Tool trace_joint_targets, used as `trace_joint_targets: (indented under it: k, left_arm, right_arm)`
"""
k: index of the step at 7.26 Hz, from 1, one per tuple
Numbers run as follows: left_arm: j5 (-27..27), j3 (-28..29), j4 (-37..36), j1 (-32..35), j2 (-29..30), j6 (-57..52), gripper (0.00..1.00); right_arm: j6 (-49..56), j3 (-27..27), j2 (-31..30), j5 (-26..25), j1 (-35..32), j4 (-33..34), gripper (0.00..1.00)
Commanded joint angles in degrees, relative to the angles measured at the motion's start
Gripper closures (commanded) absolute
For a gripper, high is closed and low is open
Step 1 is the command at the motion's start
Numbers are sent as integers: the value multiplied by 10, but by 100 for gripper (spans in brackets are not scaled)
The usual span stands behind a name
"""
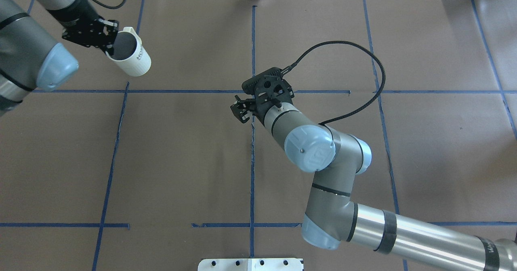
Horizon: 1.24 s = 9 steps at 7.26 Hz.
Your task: Left arm hands cup to right arm to dump lemon
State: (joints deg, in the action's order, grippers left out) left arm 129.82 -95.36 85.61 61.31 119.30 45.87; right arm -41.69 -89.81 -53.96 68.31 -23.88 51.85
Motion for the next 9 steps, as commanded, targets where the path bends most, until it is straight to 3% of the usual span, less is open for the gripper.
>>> trace_joint_targets:
  k: [1,2,3,4,6,8,9]
  left_arm:
    - [0,-61,1,23,-98,-90,100]
    - [-1,-84,11,28,-152,-113,100]
    - [1,-99,19,39,-192,-136,100]
    - [0,-114,28,46,-242,-154,100]
    - [0,-99,105,45,-309,-150,100]
    - [1,-97,110,43,-309,-123,100]
    - [0,-88,131,43,-310,-114,100]
  right_arm:
    - [-7,-32,-4,144,-88,145,0]
    - [-6,-33,-10,231,-140,193,0]
    - [1,-33,-31,335,-198,205,0]
    - [2,-40,-58,405,-237,203,0]
    - [15,-49,-102,445,-280,207,0]
    - [133,-51,-122,601,-397,265,0]
    - [185,-55,-141,640,-439,295,0]
